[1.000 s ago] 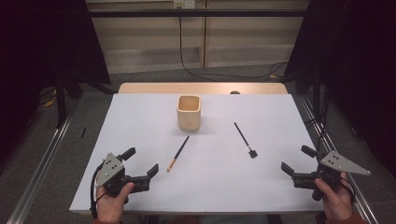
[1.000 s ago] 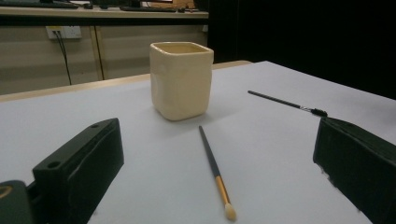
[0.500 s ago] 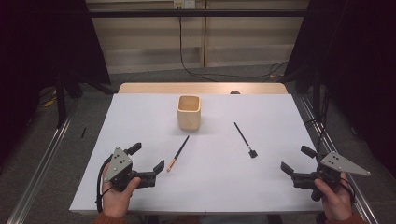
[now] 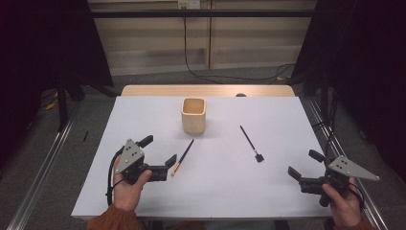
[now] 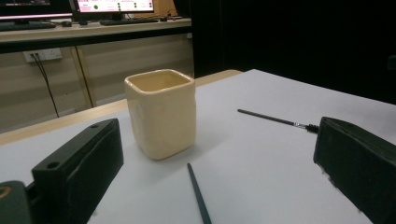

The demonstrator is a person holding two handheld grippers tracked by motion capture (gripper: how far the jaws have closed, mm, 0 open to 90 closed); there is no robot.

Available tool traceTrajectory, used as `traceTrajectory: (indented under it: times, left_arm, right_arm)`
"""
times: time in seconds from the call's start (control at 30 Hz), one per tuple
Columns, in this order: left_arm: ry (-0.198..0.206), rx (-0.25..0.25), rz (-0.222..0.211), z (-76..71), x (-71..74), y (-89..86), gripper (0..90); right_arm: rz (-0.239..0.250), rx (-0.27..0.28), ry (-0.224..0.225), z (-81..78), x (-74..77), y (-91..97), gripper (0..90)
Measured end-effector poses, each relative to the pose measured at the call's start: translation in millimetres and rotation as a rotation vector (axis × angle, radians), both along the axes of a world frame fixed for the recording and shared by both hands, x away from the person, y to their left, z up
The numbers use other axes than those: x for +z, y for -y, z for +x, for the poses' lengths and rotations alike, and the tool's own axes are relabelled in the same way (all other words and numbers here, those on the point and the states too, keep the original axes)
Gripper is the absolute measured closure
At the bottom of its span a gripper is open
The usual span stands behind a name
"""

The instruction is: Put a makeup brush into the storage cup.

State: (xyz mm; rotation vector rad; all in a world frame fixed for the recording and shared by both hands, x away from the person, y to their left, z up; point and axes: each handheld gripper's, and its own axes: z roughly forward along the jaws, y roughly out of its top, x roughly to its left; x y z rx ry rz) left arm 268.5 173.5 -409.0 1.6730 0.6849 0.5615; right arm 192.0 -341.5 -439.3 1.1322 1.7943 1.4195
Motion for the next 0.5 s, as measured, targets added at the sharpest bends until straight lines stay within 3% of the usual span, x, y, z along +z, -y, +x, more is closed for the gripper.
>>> traceTrajectory:
  times: [0.23,0.43,0.5]
  left_arm:
    - [0.004,-0.016,-0.009,19.2,6.9,14.9,1.3]
    - [-0.022,-0.020,-0.031,33.1,9.0,16.2,1.2]
    - [-0.014,-0.005,-0.026,37.6,9.5,15.6,1.0]
  right_arm:
    - [0.006,0.002,0.000,-0.8,0.4,0.3,0.1]
    - [0.004,0.001,-0.003,-1.0,0.4,0.4,0.1]
    - [0.005,0.003,-0.005,-0.8,0.2,0.3,0.0]
